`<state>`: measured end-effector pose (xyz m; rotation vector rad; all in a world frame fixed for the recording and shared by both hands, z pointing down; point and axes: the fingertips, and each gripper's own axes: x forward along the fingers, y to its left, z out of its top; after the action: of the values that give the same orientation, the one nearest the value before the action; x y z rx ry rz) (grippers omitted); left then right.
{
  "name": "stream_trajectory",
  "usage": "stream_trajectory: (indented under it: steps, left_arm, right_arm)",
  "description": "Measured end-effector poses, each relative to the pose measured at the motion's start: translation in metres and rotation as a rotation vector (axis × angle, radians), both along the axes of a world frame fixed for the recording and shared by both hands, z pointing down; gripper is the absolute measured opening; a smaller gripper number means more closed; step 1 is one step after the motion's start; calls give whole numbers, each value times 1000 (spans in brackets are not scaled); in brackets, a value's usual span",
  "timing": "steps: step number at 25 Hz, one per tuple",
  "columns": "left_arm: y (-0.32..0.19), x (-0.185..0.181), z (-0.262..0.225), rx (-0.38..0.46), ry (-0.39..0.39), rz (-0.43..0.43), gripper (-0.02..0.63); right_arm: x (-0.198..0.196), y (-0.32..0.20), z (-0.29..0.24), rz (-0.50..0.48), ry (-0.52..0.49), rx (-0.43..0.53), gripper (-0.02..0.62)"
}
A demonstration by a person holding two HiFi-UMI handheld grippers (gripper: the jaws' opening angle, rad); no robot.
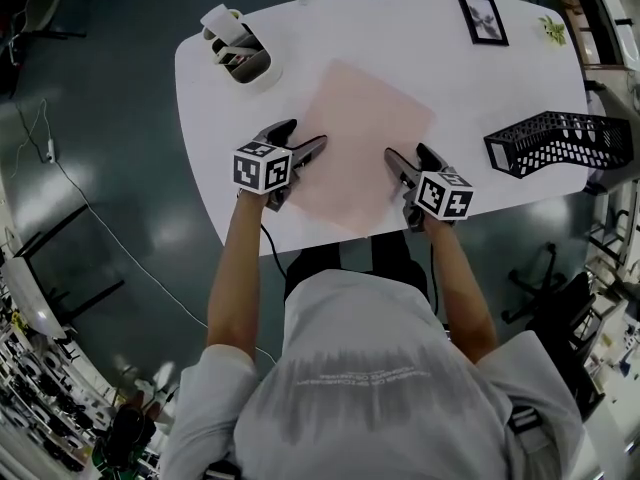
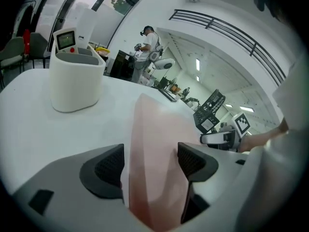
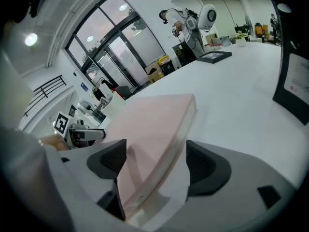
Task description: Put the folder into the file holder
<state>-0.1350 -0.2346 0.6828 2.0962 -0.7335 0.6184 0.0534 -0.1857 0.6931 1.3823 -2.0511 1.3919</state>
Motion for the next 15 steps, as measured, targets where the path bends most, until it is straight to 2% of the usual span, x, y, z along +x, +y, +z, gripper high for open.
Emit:
stream_trajectory:
  steps: [4,8,11,15]
  left_arm:
    - [14,13,1,17,-7,71,370]
    - [15,13,1,30,-17,75,370]
    - [14,13,2,36,-20,83,370]
    - [14,13,2,39,-19,80,370]
  right_arm:
    - [-1,0,1,14,18,7,377]
    - [-6,-1,-1,21,-3,12,382]
    - [-7,-4,-3,61,-33,15,382]
    - [-7,-6,-13,103,-53,78,383]
